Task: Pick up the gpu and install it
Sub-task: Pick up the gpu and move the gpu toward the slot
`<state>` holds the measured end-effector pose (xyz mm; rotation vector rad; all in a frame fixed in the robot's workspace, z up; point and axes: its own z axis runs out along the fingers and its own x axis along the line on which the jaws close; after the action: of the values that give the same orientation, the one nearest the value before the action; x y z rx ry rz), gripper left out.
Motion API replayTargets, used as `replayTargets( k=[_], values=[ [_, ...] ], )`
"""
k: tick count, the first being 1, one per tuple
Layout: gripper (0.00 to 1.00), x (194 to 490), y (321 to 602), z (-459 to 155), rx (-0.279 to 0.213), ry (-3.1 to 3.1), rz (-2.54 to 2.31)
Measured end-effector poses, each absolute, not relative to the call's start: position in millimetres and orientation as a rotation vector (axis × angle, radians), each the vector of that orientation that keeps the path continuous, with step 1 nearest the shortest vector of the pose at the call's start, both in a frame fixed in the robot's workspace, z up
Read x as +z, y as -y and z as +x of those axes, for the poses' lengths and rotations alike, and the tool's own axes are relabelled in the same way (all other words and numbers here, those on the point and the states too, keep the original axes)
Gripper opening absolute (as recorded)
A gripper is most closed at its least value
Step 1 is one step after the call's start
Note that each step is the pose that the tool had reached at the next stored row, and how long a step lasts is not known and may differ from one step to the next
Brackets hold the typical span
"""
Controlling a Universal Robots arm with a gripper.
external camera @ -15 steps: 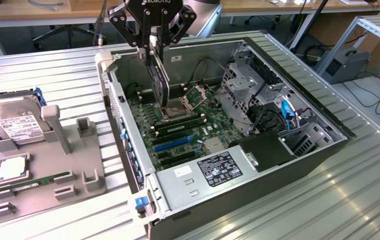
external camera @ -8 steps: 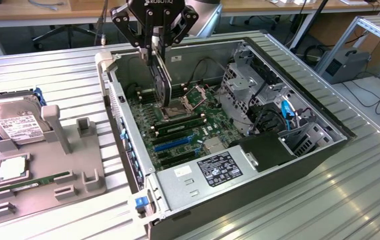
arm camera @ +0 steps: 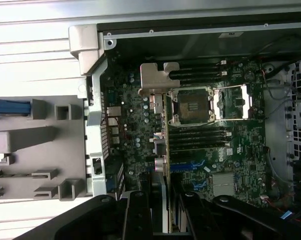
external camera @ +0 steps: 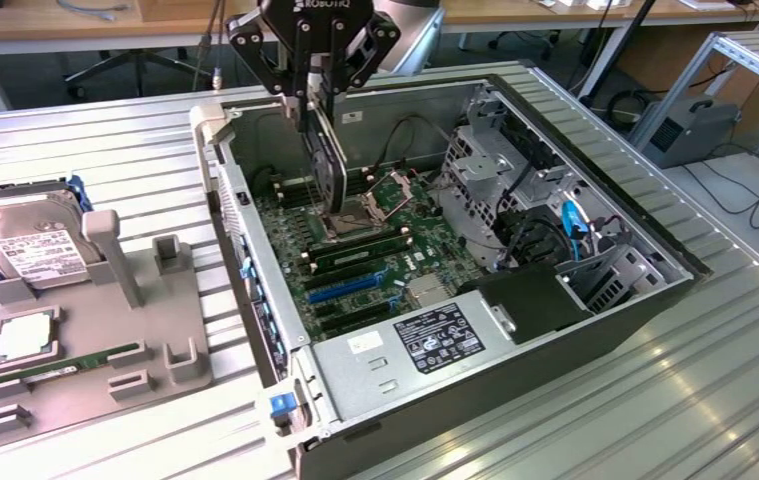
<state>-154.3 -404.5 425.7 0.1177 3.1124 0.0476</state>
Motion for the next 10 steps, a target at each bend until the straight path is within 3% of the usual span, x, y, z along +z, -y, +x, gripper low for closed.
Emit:
replayTargets(
  k=[10],
  values=[
    [0.27, 424.7, 404.5, -149.5, 0.048, -3.112, 0.118]
  ],
)
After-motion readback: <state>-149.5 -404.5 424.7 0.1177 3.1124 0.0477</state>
